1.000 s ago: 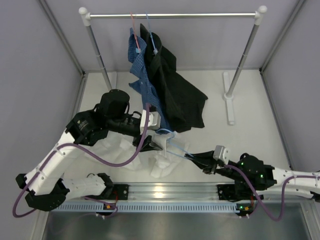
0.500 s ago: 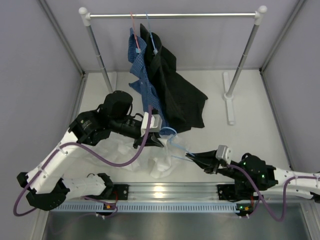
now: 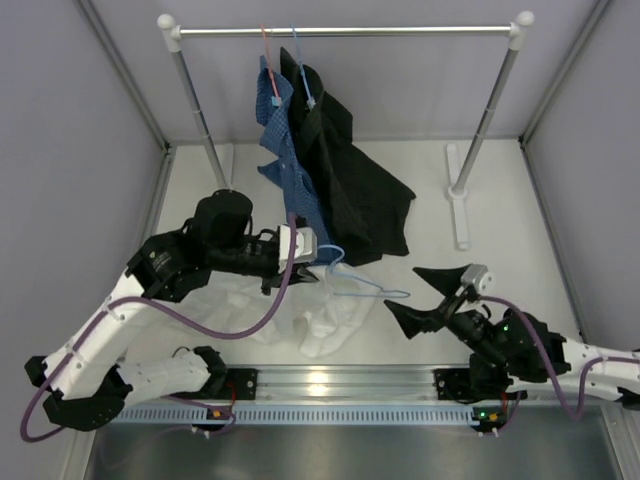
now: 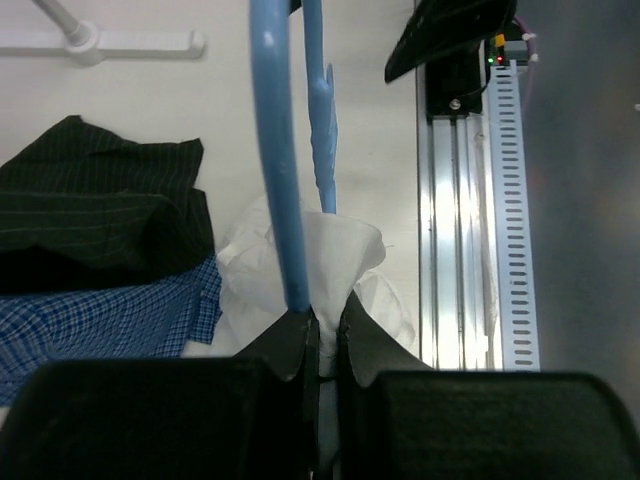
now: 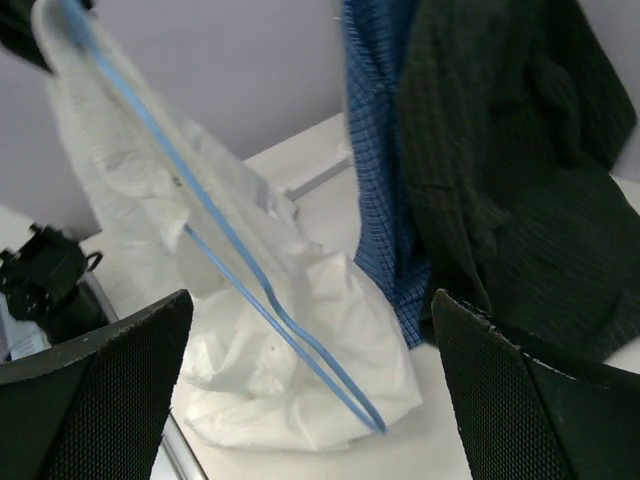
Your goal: Place the shirt on the hanger
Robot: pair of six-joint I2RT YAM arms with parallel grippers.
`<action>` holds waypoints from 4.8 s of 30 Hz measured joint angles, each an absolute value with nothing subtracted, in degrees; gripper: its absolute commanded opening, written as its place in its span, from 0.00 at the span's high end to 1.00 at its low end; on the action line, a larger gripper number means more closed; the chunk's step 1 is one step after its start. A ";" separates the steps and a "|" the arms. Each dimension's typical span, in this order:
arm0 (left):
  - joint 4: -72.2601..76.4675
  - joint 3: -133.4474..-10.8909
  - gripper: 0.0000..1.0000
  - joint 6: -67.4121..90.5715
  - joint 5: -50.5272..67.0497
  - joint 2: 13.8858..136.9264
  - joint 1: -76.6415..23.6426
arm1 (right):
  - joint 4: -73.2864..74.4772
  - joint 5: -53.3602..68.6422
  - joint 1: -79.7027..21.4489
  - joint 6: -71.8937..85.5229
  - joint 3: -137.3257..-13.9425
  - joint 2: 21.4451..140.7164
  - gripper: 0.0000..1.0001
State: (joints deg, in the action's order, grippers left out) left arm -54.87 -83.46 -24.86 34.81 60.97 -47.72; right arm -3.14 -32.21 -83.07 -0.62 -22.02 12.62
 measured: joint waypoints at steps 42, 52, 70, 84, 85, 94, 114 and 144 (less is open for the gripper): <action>-35.81 -74.52 1.00 -15.05 19.11 46.22 -47.68 | -19.62 -0.82 -62.54 25.21 -20.34 38.76 0.46; -34.74 -74.35 1.00 -15.05 18.35 46.24 -47.66 | -19.62 -4.51 -62.46 26.20 -18.09 36.49 0.49; -33.78 -72.60 1.00 -15.09 16.75 45.21 -47.66 | -25.78 -0.64 -62.24 26.39 -22.17 48.07 0.66; -33.41 -72.07 1.00 -15.07 16.82 44.60 -47.66 | -26.20 -6.96 -60.53 27.81 -22.15 47.13 1.00; -33.34 -71.85 1.00 -15.07 16.82 44.31 -47.66 | -25.41 -8.51 -60.16 28.18 -22.15 46.35 1.00; -32.64 -65.14 1.00 -13.93 15.75 39.27 -47.66 | -14.61 -12.14 -48.64 30.46 -25.04 39.44 1.00; -34.87 -56.84 1.00 -10.57 8.93 35.51 -47.68 | 0.10 1.96 -35.81 27.70 -40.36 41.71 1.00; -38.20 -61.12 1.00 -7.79 2.76 41.28 -47.72 | -2.33 24.64 -40.10 33.47 -45.28 44.66 1.00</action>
State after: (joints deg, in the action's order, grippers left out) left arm -38.20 -61.12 -7.79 2.76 41.28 -47.72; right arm -2.33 24.64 -40.10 33.47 -45.28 44.66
